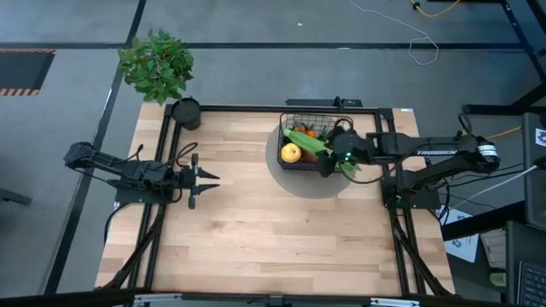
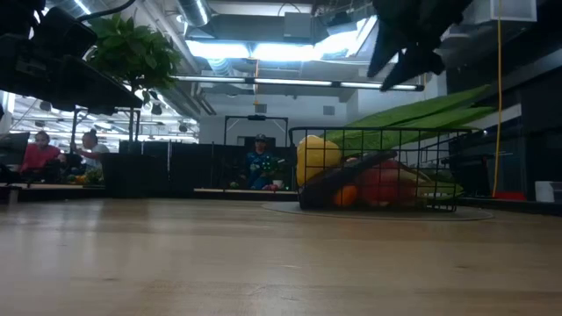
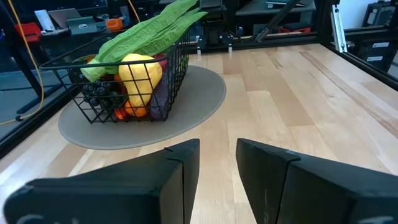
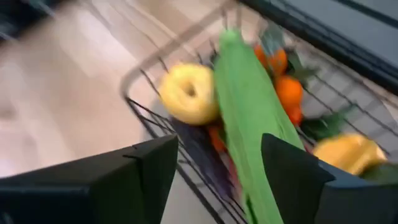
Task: Build produce basket
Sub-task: Put the leaf lettuce into the wire basket, then return to Home Position
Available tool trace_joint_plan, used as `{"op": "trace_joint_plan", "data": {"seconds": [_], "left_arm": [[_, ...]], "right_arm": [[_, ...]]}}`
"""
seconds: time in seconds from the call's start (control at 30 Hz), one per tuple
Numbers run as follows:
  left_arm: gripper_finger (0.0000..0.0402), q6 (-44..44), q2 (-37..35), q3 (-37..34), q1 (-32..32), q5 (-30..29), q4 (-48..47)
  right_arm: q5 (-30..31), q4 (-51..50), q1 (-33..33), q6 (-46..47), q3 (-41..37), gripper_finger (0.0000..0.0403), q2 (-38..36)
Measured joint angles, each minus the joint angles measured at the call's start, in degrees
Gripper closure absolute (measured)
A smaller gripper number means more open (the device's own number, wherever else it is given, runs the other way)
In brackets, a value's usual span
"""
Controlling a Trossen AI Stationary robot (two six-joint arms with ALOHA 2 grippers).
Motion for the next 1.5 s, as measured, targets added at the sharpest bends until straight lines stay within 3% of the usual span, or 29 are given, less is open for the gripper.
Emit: {"op": "trace_joint_plan", "data": {"seconds": [0.3, 0.47, 0.57, 1.27, 1.33, 1.5], "left_arm": [[0.0304, 0.0, 0.0, 0.0, 0.0, 0.0, 0.0], [0.0304, 0.0, 0.0, 0.0, 0.0, 0.0, 0.0], [0.0304, 0.0, 0.0, 0.0, 0.0, 0.0, 0.0], [0.0304, 0.1, 0.0, 0.0, 0.0, 0.0, 0.0], [0.0304, 0.1, 0.0, 0.0, 0.0, 0.0, 0.0], [0.0304, 0.4, 0.0, 0.0, 0.0, 0.0, 0.0]], "right_arm": [[8.2, -2.8, -0.1, 0.6, -1.5, 0.0183, 12.2], [16.9, -3.4, -0.1, 0.6, -1.5, 0.0183, 19.6], [19.0, -2.7, 0.0, 0.8, -1.1, 0.0183, 21.6], [14.4, -18.0, 0.2, 2.7, 11.7, 0.0183, 17.1], [14.0, -20.0, 0.2, 6.5, 12.2, 0.0183, 17.1], [2.2, -20.8, 3.2, 8.8, 13.1, 0.0183, 17.1]]}}
